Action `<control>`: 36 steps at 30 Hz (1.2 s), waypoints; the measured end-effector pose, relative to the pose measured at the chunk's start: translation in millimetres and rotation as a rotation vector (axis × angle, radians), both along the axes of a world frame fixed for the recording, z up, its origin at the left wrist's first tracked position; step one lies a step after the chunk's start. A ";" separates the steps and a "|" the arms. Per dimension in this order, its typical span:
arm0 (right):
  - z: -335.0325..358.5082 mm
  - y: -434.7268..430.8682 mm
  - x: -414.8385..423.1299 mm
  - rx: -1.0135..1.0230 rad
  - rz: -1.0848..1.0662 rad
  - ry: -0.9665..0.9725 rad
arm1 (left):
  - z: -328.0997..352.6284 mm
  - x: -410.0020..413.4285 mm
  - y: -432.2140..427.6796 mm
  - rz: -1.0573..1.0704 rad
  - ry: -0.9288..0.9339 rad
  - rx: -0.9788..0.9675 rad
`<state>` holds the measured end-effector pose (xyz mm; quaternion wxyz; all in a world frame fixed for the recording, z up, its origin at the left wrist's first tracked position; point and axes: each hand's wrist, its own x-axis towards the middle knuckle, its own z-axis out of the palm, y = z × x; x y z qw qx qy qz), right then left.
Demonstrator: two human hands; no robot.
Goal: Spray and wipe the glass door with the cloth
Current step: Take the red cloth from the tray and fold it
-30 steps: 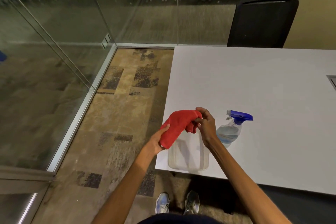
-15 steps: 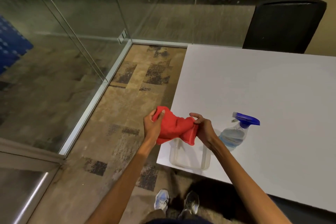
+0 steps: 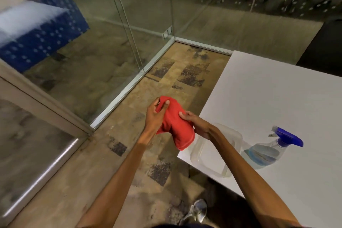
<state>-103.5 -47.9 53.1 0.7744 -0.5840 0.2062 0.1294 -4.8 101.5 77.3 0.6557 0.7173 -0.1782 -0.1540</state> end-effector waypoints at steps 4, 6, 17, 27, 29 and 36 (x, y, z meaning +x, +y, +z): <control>-3.6 31.4 18.3 0.104 0.041 0.004 | 13.4 12.7 43.6 -0.008 -0.048 0.010; -3.3 52.2 27.1 0.150 0.051 -0.002 | 19.0 15.1 68.6 0.009 -0.069 -0.006; 30.0 184.9 61.9 0.039 -0.074 -0.189 | 23.2 7.4 248.2 0.444 -0.079 -0.120; 67.3 332.1 72.0 -0.154 0.006 -0.420 | 35.0 -28.9 404.9 0.730 -0.181 -0.046; 73.5 362.5 74.0 -0.188 0.028 -0.472 | 36.8 -34.6 433.1 0.789 -0.214 -0.006; 85.4 456.1 90.7 -0.303 0.117 -0.635 | 52.7 -48.7 513.2 0.870 -0.259 0.113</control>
